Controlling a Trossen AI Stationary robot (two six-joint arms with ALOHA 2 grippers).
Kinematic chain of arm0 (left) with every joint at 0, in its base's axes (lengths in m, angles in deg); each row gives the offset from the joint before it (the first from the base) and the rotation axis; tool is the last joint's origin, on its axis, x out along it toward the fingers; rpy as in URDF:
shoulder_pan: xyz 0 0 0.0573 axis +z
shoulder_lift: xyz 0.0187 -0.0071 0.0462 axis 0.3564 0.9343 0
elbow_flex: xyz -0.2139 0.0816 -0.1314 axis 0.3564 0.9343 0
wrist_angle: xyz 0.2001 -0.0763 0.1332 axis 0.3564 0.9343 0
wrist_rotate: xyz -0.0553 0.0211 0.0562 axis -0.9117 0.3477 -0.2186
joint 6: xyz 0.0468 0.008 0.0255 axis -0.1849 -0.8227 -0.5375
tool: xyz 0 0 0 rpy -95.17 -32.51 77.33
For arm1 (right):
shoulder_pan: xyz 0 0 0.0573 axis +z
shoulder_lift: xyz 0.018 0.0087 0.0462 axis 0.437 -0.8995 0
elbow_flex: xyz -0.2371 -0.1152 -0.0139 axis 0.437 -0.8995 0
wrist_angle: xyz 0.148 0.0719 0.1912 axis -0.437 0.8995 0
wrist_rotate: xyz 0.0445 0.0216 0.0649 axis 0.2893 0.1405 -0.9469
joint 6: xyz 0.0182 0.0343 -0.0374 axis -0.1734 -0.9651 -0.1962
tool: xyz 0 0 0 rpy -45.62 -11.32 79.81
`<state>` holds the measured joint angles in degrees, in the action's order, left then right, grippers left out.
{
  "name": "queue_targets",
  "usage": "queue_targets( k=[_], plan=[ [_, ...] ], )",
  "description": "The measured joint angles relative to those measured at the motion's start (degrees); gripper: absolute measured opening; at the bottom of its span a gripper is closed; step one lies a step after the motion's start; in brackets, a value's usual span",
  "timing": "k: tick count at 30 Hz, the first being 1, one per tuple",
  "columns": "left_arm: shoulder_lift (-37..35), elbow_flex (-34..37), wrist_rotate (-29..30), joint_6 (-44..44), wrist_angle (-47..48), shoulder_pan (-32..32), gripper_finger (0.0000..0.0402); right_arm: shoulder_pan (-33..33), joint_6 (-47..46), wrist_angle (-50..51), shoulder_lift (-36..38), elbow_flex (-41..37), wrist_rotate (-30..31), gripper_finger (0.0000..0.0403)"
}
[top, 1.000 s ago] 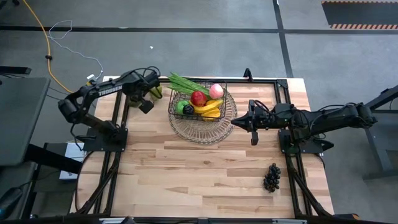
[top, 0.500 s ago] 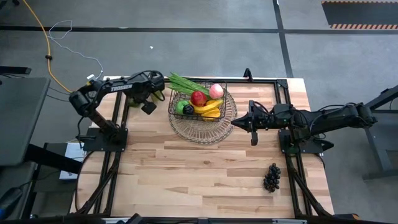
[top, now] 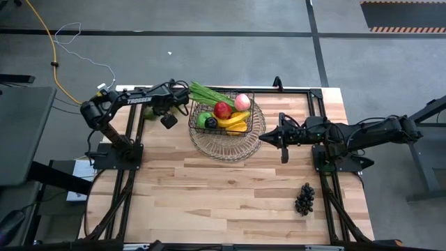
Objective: Build produce basket
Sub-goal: Put the lime into the black wire basket
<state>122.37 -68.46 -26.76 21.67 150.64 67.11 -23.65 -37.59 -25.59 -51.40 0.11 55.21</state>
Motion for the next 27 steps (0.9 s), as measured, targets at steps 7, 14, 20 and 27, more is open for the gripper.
queue_targets(
  k=[7, 14, 20, 27],
  plan=[
    [6.6, -1.2, 2.2, 0.0, 3.6, 3.0, 0.0360, 0.0, 0.0, 0.5, 0.0, 0.0, 0.0, 0.0000],
    [13.1, -1.7, 3.8, 0.0, 4.5, 4.2, 0.0360, 0.0, -0.5, 0.7, 0.0, 0.0, 0.0, 0.0000],
    [15.1, -1.7, 3.0, 0.0, 3.4, 4.2, 0.0360, 0.0, -0.6, 0.9, 0.0, 0.0, 0.0, 0.0000],
    [15.1, -1.7, 2.2, 0.0, 2.6, 4.3, 0.0358, 0.0, -0.6, 0.9, 0.0, 0.0, 0.0, 0.0000]
  ],
)
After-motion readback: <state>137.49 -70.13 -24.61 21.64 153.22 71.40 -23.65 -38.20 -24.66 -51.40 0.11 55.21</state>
